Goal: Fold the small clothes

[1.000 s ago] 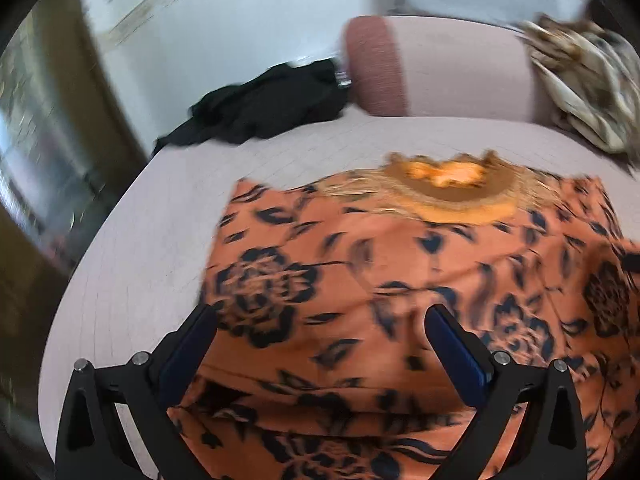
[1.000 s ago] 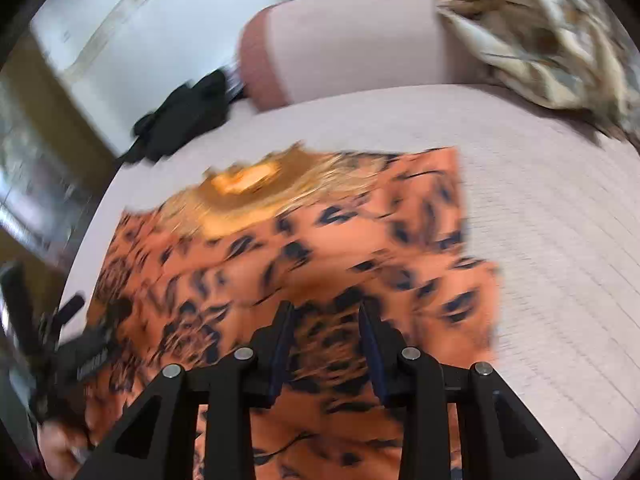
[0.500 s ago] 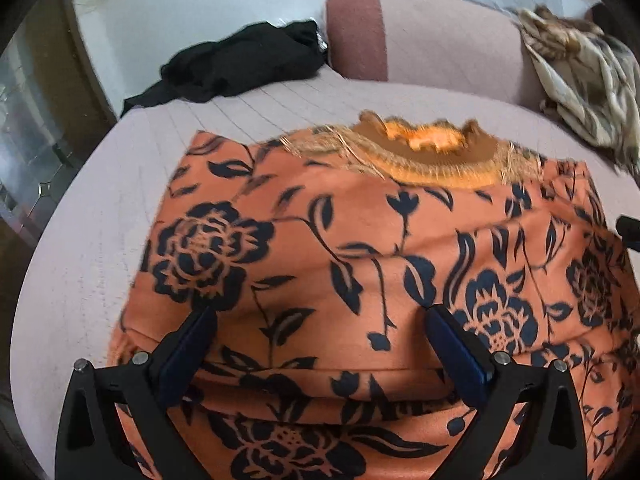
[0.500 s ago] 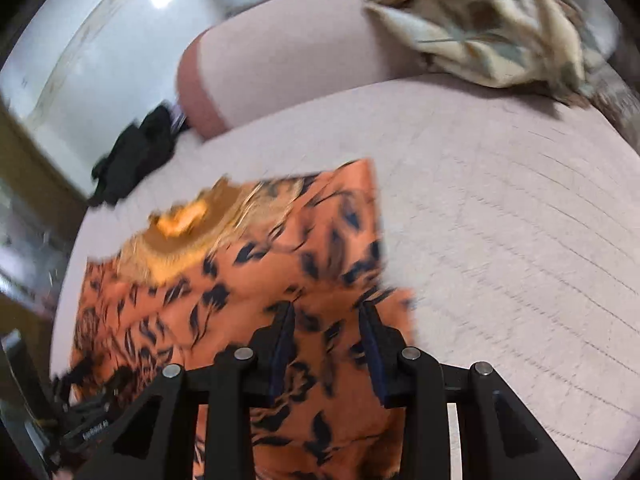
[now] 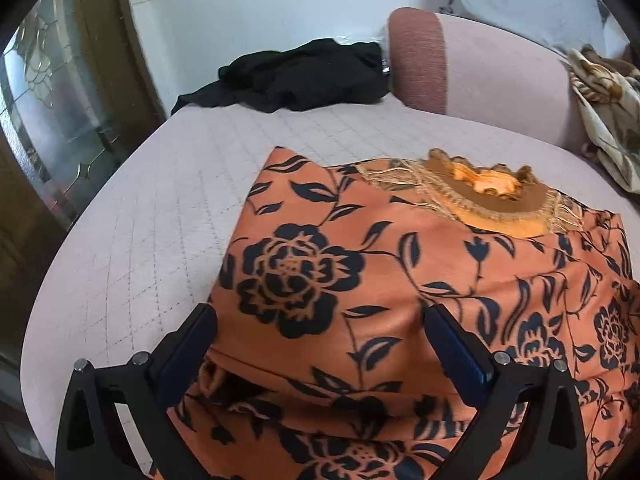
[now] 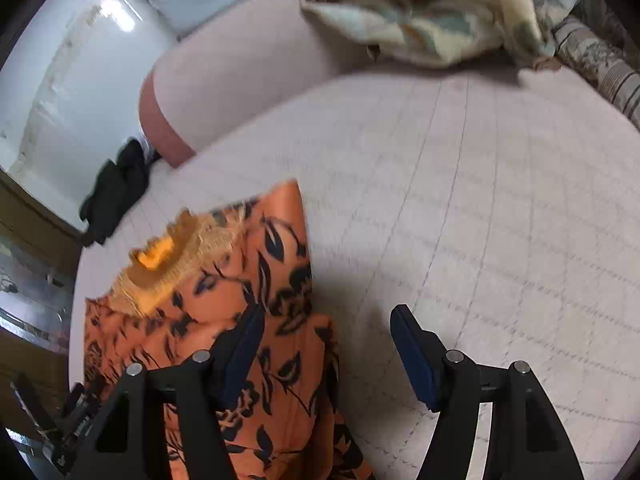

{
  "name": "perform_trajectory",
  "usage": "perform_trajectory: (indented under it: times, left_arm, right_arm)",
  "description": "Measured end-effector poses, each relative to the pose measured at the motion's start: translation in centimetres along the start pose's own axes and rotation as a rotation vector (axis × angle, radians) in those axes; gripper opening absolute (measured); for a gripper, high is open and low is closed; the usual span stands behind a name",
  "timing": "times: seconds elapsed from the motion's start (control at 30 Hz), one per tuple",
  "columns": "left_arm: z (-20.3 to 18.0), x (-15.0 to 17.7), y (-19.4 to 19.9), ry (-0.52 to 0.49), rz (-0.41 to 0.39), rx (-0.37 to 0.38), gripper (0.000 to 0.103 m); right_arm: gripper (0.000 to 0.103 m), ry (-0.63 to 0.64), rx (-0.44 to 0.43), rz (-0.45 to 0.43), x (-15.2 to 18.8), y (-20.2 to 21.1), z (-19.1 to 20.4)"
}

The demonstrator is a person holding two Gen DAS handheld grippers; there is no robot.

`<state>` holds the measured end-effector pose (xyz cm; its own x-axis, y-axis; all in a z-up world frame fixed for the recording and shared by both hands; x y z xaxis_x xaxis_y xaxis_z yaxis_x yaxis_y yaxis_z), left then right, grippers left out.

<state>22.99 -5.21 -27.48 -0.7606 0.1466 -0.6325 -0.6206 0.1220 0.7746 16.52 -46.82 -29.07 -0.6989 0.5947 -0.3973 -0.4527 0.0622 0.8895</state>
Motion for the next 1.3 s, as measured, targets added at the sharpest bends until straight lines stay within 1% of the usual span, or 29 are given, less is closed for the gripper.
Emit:
perform_trajectory:
  times: [0.03, 0.07, 0.1, 0.13, 0.2, 0.23, 0.27, 0.3, 0.37, 0.43, 0.47, 0.5, 0.6, 0.7, 0.73, 0.77, 0.8, 0.83, 0.9, 0.93, 0.97, 1.0, 1.03, 1.07, 1.1, 1.13, 1.17, 1.23, 1.3]
  left_arm:
    - [0.2, 0.0, -0.1, 0.008, 0.004, 0.0, 0.103]
    - [0.4, 0.0, -0.2, 0.012, 0.005, -0.008, 0.103]
    - [0.6, 0.1, -0.3, 0.014, 0.006, -0.02, 0.103]
    - [0.8, 0.1, -0.4, 0.015, 0.011, -0.034, 0.103]
    - [1.2, 0.3, -0.7, 0.025, 0.027, -0.047, 0.103]
    - [1.5, 0.3, -0.8, 0.035, 0.033, -0.052, 0.103]
    - [1.9, 0.4, -0.9, 0.05, 0.034, -0.06, 0.103]
    - [2.1, 0.4, -0.9, 0.059, 0.034, -0.065, 0.103]
    - [2.6, 0.4, -0.6, 0.079, 0.024, -0.068, 0.103]
    - [2.8, 0.3, -0.2, 0.085, 0.007, -0.08, 0.103]
    - [2.8, 0.2, -0.2, 0.083, 0.006, -0.082, 0.103]
    - [2.8, 0.2, -0.3, 0.082, 0.01, -0.082, 0.103]
    - [3.0, 0.5, -0.7, 0.085, 0.029, -0.086, 0.103]
    - [3.0, 0.7, -0.9, 0.09, 0.043, -0.084, 0.103]
    - [3.1, 0.6, -0.7, 0.091, 0.038, -0.08, 0.103]
    - [3.1, 0.5, -0.5, 0.092, 0.028, -0.073, 0.103]
    - [2.9, 0.3, -0.3, 0.089, 0.015, -0.063, 0.103]
    - [2.6, 0.0, -0.1, 0.08, 0.002, -0.046, 0.103]
    - [1.1, -0.2, 0.3, 0.041, -0.008, 0.017, 0.103]
    - [0.5, -0.1, 0.4, 0.019, -0.01, 0.04, 0.103]
    - [0.0, -0.1, 0.4, -0.001, -0.01, 0.048, 0.103]
    - [-0.6, 0.1, 0.2, -0.028, -0.005, 0.044, 0.103]
    - [-0.9, 0.1, 0.1, -0.044, 0.002, 0.037, 0.103]
    - [-1.1, 0.3, -0.3, -0.061, 0.018, 0.026, 0.103]
    - [-1.2, 0.5, -0.6, -0.071, 0.035, 0.017, 0.103]
    - [-1.2, 1.0, -1.5, -0.097, 0.079, -0.007, 0.103]
    - [-1.2, 1.3, -2.1, -0.118, 0.106, -0.025, 0.103]
    - [-1.4, 1.1, -2.0, -0.119, 0.092, -0.027, 0.103]
    - [-1.3, 0.8, -1.7, -0.104, 0.085, -0.005, 0.103]
  right_arm:
    - [0.067, 0.002, -0.003, 0.005, 0.2, -0.5, 0.2]
    - [0.062, 0.017, 0.007, 0.007, 0.3, -1.0, 0.5]
    - [0.045, 0.044, 0.025, 0.001, 0.4, -1.4, 0.9]
    - [0.033, 0.068, 0.033, -0.009, 0.4, -1.6, 1.3]
    - [0.01, 0.122, 0.056, -0.045, 0.4, -1.1, 2.3]
    - [0.003, 0.161, 0.073, -0.068, 0.4, -0.5, 3.0]
    - [0.004, 0.185, 0.092, -0.105, 0.3, 0.6, 3.5]
    - [0.004, 0.19, 0.09, -0.142, 0.1, 1.8, 3.9]
    - [0.004, 0.186, 0.049, -0.209, -0.3, 4.0, 4.6]
    - [0.004, 0.182, -0.025, -0.307, -0.9, 6.3, 5.4]
    - [0.004, 0.18, -0.029, -0.341, -1.1, 6.7, 5.6]
    - [0.004, 0.178, -0.015, -0.336, -1.2, 6.1, 5.7]
    - [0.004, 0.154, 0.016, -0.248, -1.2, 2.2, 4.9]
    - [0.004, 0.134, 0.153, -0.116, -0.5, -2.1, 2.2]
    - [0.004, 0.112, 0.169, -0.083, -0.4, -2.6, 1.6]
    - [0.004, 0.071, 0.161, -0.048, -0.4, -2.6, 0.9]
    - [0.004, 0.043, 0.131, -0.046, -0.6, -2.1, 0.7]
    - [0.004, 0.022, 0.09, -0.085, -1.1, -0.8, 0.8]
    - [0.005, 0.039, 0.052, -0.176, -1.7, 1.7, 1.7]
    - [0.005, 0.061, 0.024, -0.208, -1.8, 2.7, 2.5]
    - [0.005, 0.087, -0.019, -0.216, -1.5, 3.4, 3.5]
    - [0.005, 0.107, -0.051, -0.204, -1.2, 3.6, 4.5]
    - [0.005, 0.138, -0.079, -0.172, -0.7, 3.3, 5.5]
    - [0.005, 0.172, -0.087, -0.131, 0.0, 2.9, 6.4]
    - [0.005, 0.208, -0.083, -0.086, 0.8, 2.2, 7.3]
    - [0.005, 0.25, -0.064, -0.041, 1.8, 1.4, 8.0]
    - [0.005, 0.292, -0.027, 0.014, 2.8, 0.3, 8.5]
    - [0.006, 0.327, 0.024, 0.108, 4.3, -1.7, 8.4]
    - [0.006, 0.311, 0.008, 0.1, 4.2, -1.5, 8.2]
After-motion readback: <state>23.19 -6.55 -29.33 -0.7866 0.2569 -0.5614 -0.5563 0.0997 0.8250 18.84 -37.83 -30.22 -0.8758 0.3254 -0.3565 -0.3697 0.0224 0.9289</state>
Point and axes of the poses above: each gripper's, at about its wrist camera, not at the fingertips, and y roughly against the way its jaws point, z to its left, x to its underside, the point moved 6 cm from there along -y, roughly the way its jaws point, and after that the axes turned 9 degrees about x, right-handed, at the moved point
